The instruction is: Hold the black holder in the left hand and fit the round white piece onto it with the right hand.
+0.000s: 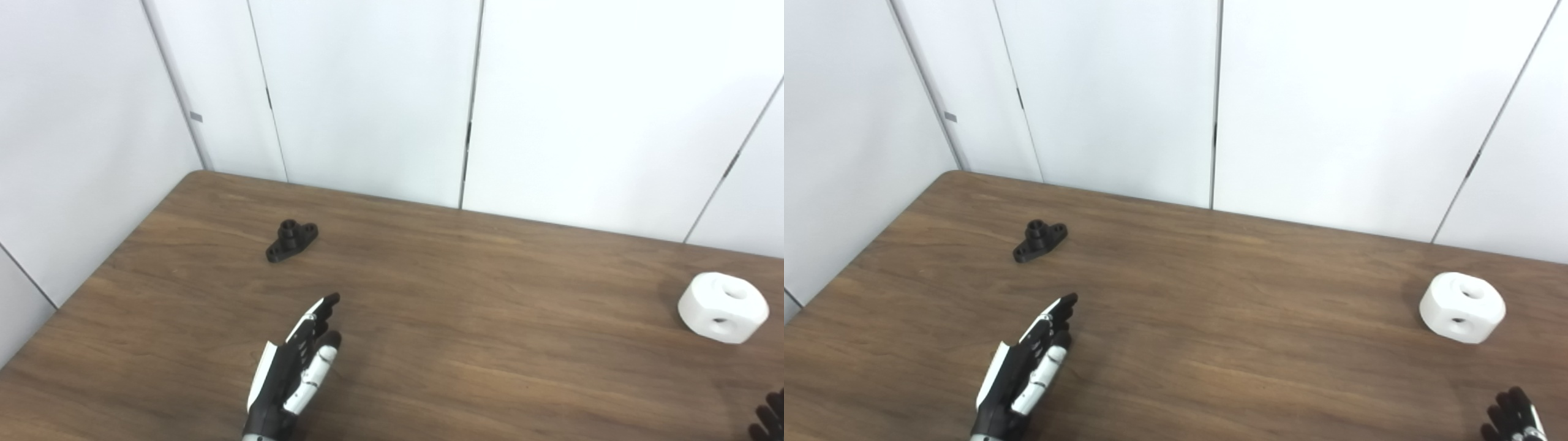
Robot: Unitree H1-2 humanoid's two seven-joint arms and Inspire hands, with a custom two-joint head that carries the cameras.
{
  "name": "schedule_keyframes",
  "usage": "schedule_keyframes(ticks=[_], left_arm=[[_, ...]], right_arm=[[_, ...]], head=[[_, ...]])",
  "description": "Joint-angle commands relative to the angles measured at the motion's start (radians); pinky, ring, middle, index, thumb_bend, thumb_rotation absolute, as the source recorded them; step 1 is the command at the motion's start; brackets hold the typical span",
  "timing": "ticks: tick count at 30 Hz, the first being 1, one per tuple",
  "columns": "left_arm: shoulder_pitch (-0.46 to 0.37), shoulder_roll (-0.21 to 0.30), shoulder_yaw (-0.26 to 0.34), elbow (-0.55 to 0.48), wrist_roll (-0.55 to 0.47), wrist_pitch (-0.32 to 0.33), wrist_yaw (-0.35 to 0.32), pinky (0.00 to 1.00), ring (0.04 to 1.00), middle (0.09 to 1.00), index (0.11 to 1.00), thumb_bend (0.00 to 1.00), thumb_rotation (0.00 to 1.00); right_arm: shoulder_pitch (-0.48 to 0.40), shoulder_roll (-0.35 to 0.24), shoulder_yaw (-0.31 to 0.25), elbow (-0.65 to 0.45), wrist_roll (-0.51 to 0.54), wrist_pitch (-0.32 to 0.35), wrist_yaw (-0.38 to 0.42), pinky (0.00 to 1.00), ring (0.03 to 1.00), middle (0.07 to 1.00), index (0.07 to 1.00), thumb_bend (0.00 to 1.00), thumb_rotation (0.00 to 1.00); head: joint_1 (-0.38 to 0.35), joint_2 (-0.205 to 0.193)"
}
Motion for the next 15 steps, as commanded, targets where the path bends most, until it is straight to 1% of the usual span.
schedule_keyframes(ticks=[1,3,4,5,6,7,8,10,13,15], left_arm=[[0.039,-0.075,0.013,-0.07,0.072,0.047,0.044,0.94,0.949,0.923,0.865,0.53,0.5],[0.021,-0.066,0.031,-0.109,0.106,0.086,0.064,0.94,0.946,0.92,0.862,0.56,0.44],[0.008,-0.061,0.044,-0.125,0.121,0.106,0.074,0.95,0.948,0.92,0.859,0.57,0.38],[0.0,-0.057,0.051,-0.135,0.13,0.119,0.08,0.96,0.947,0.917,0.854,0.58,0.34],[-0.018,-0.049,0.069,-0.147,0.154,0.146,0.095,0.97,0.946,0.915,0.851,0.59,0.32],[-0.034,-0.043,0.085,-0.156,0.175,0.17,0.106,0.96,0.937,0.905,0.842,0.63,0.3],[-0.044,-0.039,0.096,-0.162,0.189,0.187,0.113,0.97,0.938,0.903,0.838,0.65,0.29],[-0.083,-0.014,0.13,-0.184,0.237,0.281,0.115,0.98,0.953,0.917,0.843,0.67,0.3],[-0.125,0.032,0.158,-0.192,0.295,0.37,0.104,0.95,0.949,0.925,0.856,0.69,0.33],[-0.169,0.069,0.186,-0.179,0.316,0.431,0.089,0.92,0.934,0.912,0.847,0.7,0.32]], right_arm=[[0.039,0.002,0.001,0.076,-0.01,-0.009,0.003,1.0,1.0,1.0,1.0,0.73,1.0],[0.038,0.002,0.0,0.077,-0.009,-0.006,0.002,1.0,1.0,1.0,1.0,0.73,1.0],[0.038,0.002,0.0,0.076,-0.008,-0.002,0.002,1.0,1.0,1.0,1.0,0.73,1.0],[0.038,0.002,0.0,0.074,-0.007,0.0,0.002,1.0,1.0,1.0,1.0,0.73,1.0],[0.038,-0.001,0.003,0.075,-0.009,-0.004,0.007,1.0,1.0,1.0,1.0,0.73,1.0],[0.039,-0.002,0.005,0.074,-0.011,-0.006,0.009,1.0,1.0,1.0,1.0,0.72,1.0],[0.04,-0.002,0.006,0.073,-0.012,-0.008,0.01,1.0,1.0,1.0,1.0,0.72,1.0],[0.043,0.001,0.005,0.066,-0.004,-0.001,0.009,1.0,1.0,1.0,1.0,0.71,1.0],[0.047,0.004,0.006,0.06,-0.008,0.0,0.005,1.0,1.0,1.0,1.0,0.7,1.0],[0.049,0.005,0.007,0.058,-0.017,-0.004,0.001,1.0,1.0,1.0,1.0,0.69,1.0]], head=[[0.0,-0.001],[0.0,0.004],[0.0,0.011],[0.0,0.011],[-0.002,0.015],[-0.005,0.018],[-0.005,0.019],[-0.017,0.025],[-0.038,0.032],[-0.047,0.039]])
